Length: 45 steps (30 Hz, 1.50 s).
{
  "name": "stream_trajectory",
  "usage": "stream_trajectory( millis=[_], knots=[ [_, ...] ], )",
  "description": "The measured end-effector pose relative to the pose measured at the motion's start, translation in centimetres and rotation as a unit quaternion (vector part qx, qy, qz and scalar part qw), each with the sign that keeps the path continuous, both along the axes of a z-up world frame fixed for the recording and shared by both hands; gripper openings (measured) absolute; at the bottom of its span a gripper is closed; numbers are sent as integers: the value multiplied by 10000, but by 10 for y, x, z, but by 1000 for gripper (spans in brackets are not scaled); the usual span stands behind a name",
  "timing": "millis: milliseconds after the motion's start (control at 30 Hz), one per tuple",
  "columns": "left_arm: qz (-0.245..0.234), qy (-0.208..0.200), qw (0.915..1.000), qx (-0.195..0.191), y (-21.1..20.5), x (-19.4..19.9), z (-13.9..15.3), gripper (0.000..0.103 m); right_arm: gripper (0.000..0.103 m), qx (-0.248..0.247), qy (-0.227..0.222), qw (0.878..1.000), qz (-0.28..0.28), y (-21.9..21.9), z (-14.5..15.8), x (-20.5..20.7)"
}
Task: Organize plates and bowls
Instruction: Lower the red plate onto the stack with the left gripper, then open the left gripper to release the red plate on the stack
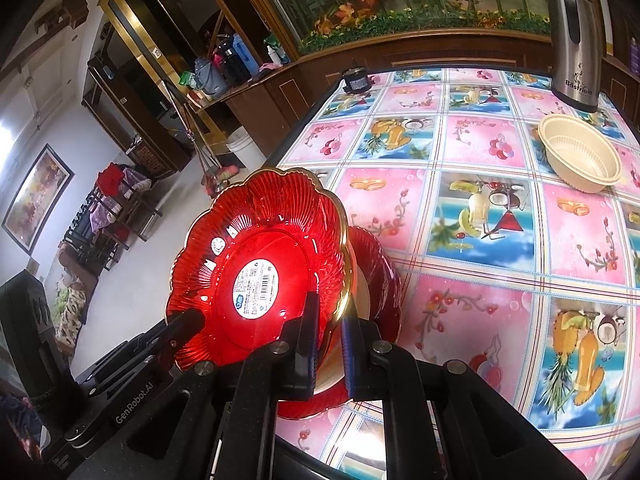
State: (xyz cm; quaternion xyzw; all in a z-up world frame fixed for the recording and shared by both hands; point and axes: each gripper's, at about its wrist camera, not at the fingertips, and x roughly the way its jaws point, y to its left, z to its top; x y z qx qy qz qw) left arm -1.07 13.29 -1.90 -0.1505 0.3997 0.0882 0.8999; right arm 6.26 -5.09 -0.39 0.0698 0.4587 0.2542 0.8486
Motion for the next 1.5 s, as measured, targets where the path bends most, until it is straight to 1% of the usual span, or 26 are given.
stream_trajectory(
  millis=[1167,1333,1500],
  knots=[
    [-45,115,9999,13,-3,7,-9,19,10,-22,140,9999,-41,-1,-12,6],
    [-78,137,9999,49,-5,8,-8,19,14,2,189,9998,-37,-1,-13,8],
    [-87,133,9999,21,-5,9,-8,19,14,4,189,9998,-53,-3,-15,8]
  ],
)
